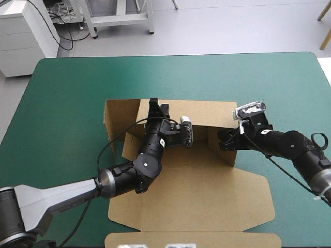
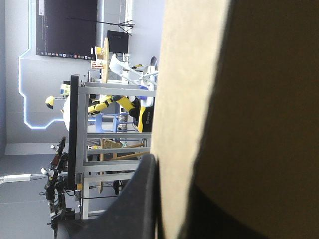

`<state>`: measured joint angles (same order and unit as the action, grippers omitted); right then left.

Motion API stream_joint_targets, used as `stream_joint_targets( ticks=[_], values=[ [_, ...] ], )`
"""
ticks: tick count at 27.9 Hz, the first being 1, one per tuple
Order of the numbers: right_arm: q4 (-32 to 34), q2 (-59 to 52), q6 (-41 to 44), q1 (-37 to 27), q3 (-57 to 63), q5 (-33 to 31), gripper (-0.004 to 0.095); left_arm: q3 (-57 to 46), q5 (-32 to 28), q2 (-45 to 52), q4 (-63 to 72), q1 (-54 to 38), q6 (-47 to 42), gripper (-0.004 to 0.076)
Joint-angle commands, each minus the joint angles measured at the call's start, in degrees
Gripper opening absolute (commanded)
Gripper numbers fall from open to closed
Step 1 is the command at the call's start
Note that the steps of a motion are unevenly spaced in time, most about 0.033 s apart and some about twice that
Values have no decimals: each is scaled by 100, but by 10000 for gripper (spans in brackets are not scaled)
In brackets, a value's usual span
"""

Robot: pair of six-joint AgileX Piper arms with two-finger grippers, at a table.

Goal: Fold the box

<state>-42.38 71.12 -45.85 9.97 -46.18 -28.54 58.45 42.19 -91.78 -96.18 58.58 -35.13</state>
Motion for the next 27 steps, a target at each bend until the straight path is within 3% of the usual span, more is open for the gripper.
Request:
stream_joint_targets(
  ticks=[1, 10, 17, 20, 23, 27],
  values=[
    [-87, -48, -16, 71, -16, -371, 573, 89, -87, 148, 175, 35, -168, -8],
    [-72, -48, -16, 71, -37, -293, 322, 89, -278, 148, 175, 35, -157, -8],
    [207, -48, 57, 71, -37, -291, 292, 89, -278, 148, 175, 35, -123, -8],
    [123, -48, 57, 71, -37, -211, 179, 89, -303, 148, 158, 35, -123, -8],
    [20, -48, 28, 71, -70, -171, -15, 89, -391, 148, 115, 35, -123, -8],
    [143, -48, 506, 71, -359, 63, 0, 89, -760, 148, 115, 35, -82, -8]
  ],
)
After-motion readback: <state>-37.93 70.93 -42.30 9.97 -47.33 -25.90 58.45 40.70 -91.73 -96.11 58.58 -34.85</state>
